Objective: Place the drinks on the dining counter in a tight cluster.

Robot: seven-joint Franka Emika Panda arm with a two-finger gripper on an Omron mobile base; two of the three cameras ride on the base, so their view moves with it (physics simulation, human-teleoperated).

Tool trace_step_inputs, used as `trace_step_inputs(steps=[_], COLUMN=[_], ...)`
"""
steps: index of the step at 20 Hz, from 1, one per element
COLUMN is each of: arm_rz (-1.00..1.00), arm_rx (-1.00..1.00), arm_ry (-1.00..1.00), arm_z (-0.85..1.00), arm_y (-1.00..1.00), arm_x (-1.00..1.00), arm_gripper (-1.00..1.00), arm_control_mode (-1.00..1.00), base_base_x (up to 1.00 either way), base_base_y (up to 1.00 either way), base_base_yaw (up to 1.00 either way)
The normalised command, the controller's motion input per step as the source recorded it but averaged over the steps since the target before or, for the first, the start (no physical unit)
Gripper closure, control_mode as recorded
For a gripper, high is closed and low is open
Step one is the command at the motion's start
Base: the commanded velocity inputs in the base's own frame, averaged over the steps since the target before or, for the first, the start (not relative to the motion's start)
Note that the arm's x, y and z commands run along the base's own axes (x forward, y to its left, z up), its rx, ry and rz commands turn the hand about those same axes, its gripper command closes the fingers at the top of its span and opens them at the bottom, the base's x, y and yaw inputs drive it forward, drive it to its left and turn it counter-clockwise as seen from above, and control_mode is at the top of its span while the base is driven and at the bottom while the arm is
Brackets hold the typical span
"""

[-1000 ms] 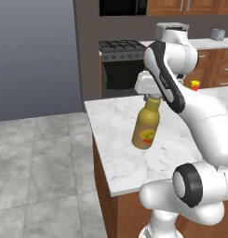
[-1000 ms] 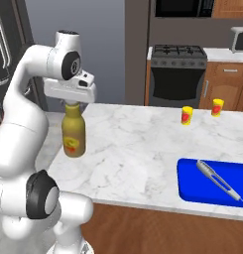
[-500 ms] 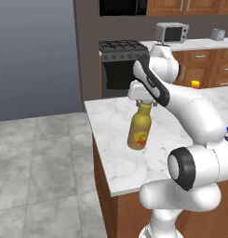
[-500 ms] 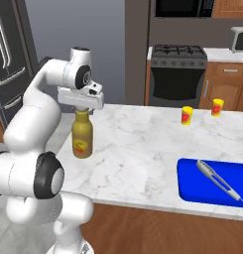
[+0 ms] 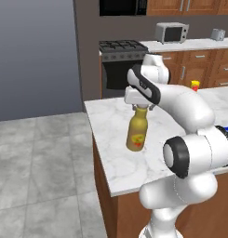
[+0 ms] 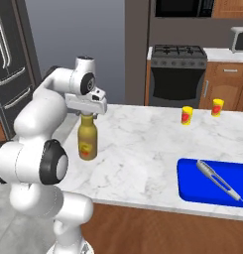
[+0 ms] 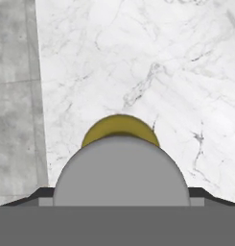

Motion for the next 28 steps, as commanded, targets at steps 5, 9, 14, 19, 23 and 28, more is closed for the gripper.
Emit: trace_step_inputs(steps=[5,9,14,19,23,28], arm_rz=[-0.04,0.0,0.0,0.0,0.0,0.0], arm_rx=[-0.07,-0.01,0.0,0.0,0.0,0.0], arm_ry=[0.07,0.04,0.0,0.0,0.0,0.0], arm_z=[-0.21,-0.19,-0.29,-0.24,-0.23,-0.36], arm_y=[0.0,0.0,0.0,0.0,0.0,0.0], arm_x=[0.33,0.15,0.09,0.01,0.0,0.0], arm_gripper=[1.0,1.0,1.0,1.0,1.0,1.0], arm_control_mode=[-1.0,-1.0,-1.0,-1.0,-1.0,-1.0], base_base_x=[0.0,0.0,0.0,0.0,0.0,0.0], base_base_y=[0.0,0.0,0.0,0.0,0.0,0.0], base_base_yaw=[0.0,0.0,0.0,0.0,0.0,0.0])
